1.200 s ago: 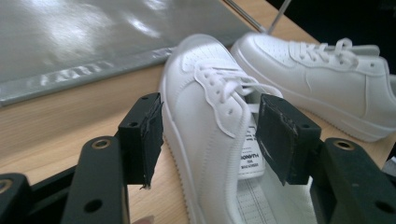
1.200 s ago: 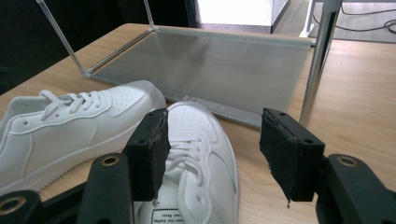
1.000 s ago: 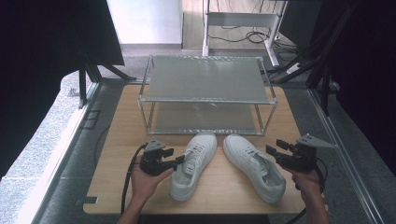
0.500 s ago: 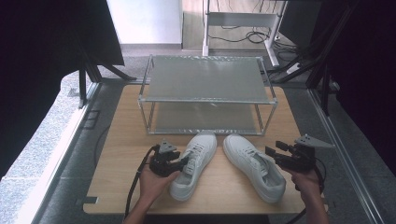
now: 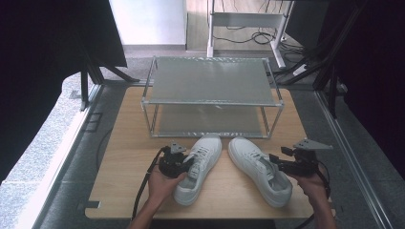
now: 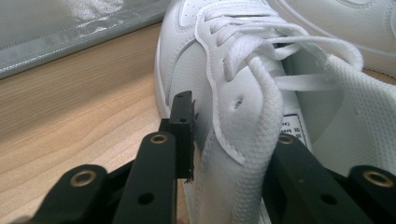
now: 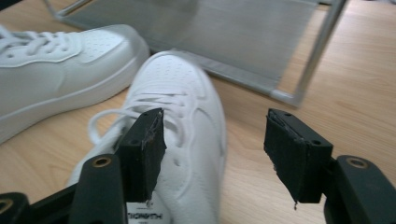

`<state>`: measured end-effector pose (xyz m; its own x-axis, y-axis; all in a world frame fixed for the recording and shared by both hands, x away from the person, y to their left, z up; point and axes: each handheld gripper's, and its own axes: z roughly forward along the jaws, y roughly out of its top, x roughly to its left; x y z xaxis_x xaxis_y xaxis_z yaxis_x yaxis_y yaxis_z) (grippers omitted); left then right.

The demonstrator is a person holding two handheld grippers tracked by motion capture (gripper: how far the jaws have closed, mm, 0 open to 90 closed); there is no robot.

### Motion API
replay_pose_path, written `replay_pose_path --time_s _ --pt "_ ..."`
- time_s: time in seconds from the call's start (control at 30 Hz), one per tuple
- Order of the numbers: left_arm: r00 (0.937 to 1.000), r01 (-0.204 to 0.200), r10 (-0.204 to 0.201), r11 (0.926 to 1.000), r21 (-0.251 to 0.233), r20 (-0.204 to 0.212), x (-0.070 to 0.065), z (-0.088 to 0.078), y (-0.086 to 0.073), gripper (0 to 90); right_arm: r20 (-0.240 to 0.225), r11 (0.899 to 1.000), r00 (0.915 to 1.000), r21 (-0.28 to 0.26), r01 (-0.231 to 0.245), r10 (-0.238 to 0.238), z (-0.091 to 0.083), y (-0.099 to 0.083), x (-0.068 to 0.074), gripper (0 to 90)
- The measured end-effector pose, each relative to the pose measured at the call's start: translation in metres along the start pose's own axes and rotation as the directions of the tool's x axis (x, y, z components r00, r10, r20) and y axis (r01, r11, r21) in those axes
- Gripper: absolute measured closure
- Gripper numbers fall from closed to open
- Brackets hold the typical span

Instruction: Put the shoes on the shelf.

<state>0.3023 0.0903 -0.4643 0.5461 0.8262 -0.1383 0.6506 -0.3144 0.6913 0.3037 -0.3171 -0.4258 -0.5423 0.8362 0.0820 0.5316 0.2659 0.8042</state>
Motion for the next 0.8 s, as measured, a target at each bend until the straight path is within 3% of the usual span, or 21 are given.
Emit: replay_pose_path --time_s 0.07,0.13,0.23,0.3,0.43,0.53,0.8 --pt "1.0000 0.007 -0.007 1.0000 0.001 0.001 0.000 0.000 0.000 74.5 -0.026 1.000 0.9997 -0.003 0.003 -0.003 0.000 0.000 0.001 39.2" --pt "1.0000 0.008 -0.008 1.0000 0.000 -0.002 0.000 0.000 0.000 75.3 -0.054 0.999 0.9977 0.000 0.039 -0.039 -0.003 0.000 0.004 39.7" --pt "1.0000 0.005 -0.005 1.0000 0.002 -0.005 0.000 0.000 0.000 75.6 -0.070 0.999 0.9963 0.006 0.050 -0.050 -0.003 0.000 0.005 40.8" --pt "0.9999 0.008 -0.008 1.0000 0.000 -0.006 0.000 0.000 0.000 75.8 -0.057 0.996 0.9964 0.062 0.066 -0.062 0.004 -0.003 0.005 42.6" --pt "0.9999 0.012 -0.012 0.9999 -0.002 -0.004 0.000 0.000 -0.001 75.8 -0.036 0.990 0.9974 0.123 0.066 -0.062 0.013 -0.007 0.005 45.9" --pt "0.9999 0.010 -0.010 0.9999 0.000 -0.003 0.000 0.000 0.000 75.9 -0.050 0.988 0.9968 0.141 0.069 -0.063 0.018 -0.006 0.004 48.0" --pt "1.0000 0.008 -0.008 1.0000 0.000 -0.001 0.000 0.000 0.000 75.6 -0.008 0.956 0.9873 0.247 0.156 -0.159 0.018 0.001 0.014 58.6"
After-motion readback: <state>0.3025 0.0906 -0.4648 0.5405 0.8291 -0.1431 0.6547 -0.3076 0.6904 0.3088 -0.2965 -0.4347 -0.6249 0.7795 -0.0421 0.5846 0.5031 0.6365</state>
